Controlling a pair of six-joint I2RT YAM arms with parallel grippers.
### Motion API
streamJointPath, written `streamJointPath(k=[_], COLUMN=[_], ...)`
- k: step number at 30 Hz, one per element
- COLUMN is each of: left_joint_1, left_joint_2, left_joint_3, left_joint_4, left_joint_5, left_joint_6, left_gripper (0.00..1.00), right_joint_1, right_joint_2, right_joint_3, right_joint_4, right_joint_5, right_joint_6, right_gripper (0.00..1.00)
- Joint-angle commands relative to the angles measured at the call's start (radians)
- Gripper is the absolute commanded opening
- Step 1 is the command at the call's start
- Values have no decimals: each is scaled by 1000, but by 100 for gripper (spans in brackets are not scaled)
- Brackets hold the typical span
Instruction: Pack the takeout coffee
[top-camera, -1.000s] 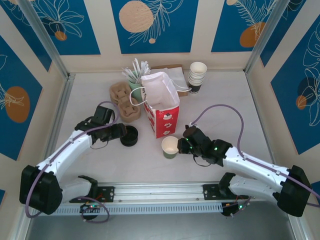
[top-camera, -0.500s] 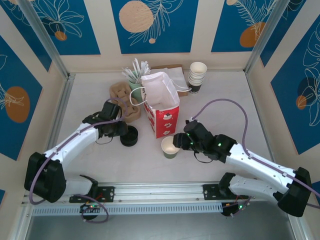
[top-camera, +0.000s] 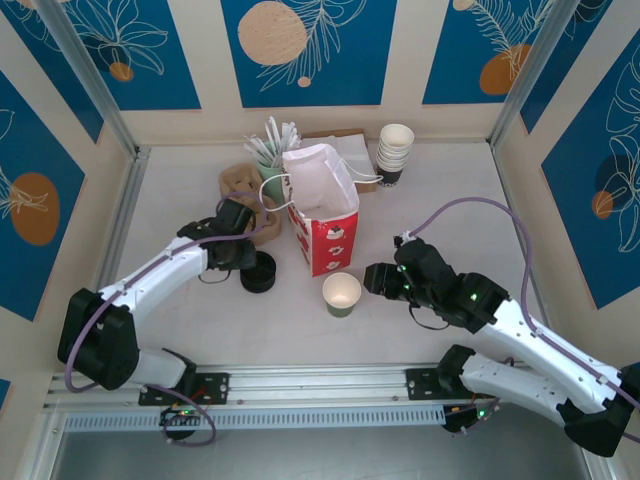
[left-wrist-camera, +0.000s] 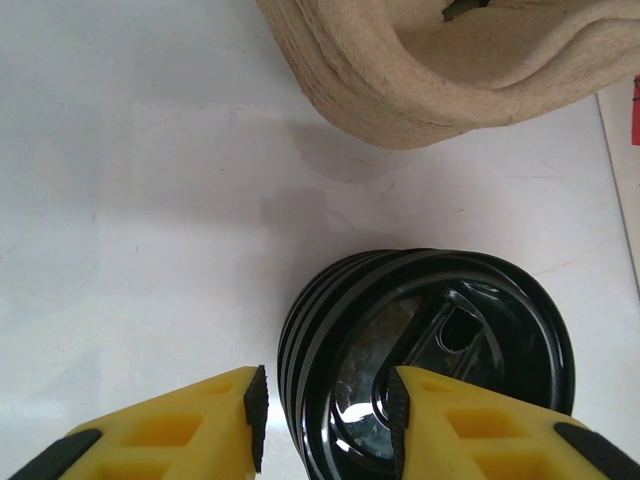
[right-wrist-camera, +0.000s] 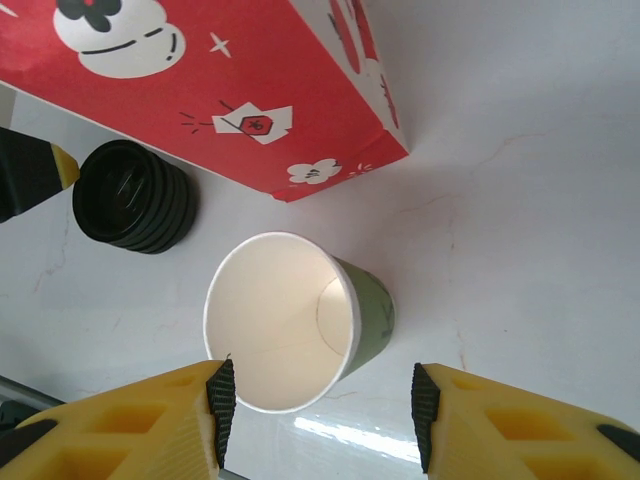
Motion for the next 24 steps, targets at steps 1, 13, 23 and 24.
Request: streamJointPath(k=[1, 13, 23, 24], left_joint_1=[-16, -37, -48, -48], left_joint_2=[16, 45, 61, 65], left_joint_3=[37, 25, 25, 27], left_joint_4=[-41, -29, -32, -36], left_joint_5=[-29, -40, -55, -55], left_joint_6=[15, 5, 7, 8], left_gripper=[35, 29, 23, 22], right_joint_1=[-22, -90, -111, -112], right_joint_2=[-32, -59, -62, -62], right_joint_3=[11, -19, -31, -31], right_joint_4=[-45, -59, -55, -56], right_joint_5=[-24, -95, -119, -121], right_joint_6=[-16, -23, -25, -24], right_gripper=[52, 52, 52, 52])
